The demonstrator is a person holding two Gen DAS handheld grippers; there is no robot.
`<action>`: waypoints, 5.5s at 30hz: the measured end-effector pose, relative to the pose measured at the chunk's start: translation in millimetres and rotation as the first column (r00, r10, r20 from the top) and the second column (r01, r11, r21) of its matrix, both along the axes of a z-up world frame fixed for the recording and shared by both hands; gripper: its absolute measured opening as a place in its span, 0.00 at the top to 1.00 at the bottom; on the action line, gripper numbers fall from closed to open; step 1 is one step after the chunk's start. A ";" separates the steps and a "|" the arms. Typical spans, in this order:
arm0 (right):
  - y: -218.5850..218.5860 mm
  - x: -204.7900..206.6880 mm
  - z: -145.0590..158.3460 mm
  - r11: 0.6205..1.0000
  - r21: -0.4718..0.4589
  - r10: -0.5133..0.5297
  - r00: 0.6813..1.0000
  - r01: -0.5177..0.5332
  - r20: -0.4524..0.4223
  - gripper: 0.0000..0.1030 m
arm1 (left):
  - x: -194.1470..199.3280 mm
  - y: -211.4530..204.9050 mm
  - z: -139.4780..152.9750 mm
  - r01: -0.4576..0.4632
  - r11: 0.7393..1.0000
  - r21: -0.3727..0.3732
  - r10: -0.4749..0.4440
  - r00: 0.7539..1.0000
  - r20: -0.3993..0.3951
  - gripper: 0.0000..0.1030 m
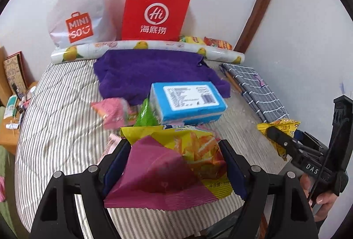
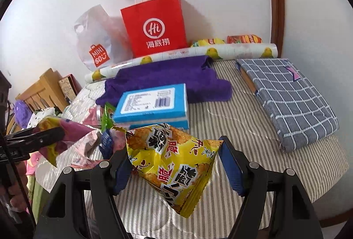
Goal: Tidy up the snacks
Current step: 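Lift both held bags and carry them toward the purple towel, then lower the yellow bag onto the purple towel and open the right tool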
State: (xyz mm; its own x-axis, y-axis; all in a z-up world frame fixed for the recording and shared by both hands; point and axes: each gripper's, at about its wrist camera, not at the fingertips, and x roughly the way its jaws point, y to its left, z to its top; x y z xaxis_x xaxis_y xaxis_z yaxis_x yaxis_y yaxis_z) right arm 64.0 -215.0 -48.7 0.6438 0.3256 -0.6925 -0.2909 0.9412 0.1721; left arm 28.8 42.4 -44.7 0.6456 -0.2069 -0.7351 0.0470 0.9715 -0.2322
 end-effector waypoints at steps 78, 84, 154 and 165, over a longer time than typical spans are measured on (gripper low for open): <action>82.7 291.1 -20.8 0.998 -0.056 0.005 0.999 -0.007 -0.032 0.30 | 285.3 46.0 -0.5 0.040 0.998 0.041 -0.037 0.997 -0.073 0.23; 87.3 305.3 -33.3 0.997 -0.070 0.022 0.998 -0.026 -0.056 0.30 | 298.0 49.8 -13.8 0.038 0.998 0.040 -0.034 0.995 -0.099 0.23; 85.9 321.9 -91.3 0.993 -0.115 0.011 0.978 -0.036 -0.206 0.29 | 326.3 51.7 -72.7 0.022 0.997 0.078 -0.001 0.965 -0.264 0.23; 88.5 322.3 -91.1 0.992 -0.117 0.017 0.977 -0.042 -0.211 0.26 | 326.9 52.2 -72.4 0.028 0.997 0.068 -0.009 0.962 -0.273 0.22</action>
State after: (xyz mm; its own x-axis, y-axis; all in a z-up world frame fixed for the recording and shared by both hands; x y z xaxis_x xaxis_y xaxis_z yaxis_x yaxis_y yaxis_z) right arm 386.4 -126.5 -139.9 0.4716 0.2487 -0.8460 -0.2885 0.9501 0.1184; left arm 355.7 94.6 -117.0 0.4156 -0.1578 -0.8958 0.0096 0.9855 -0.1692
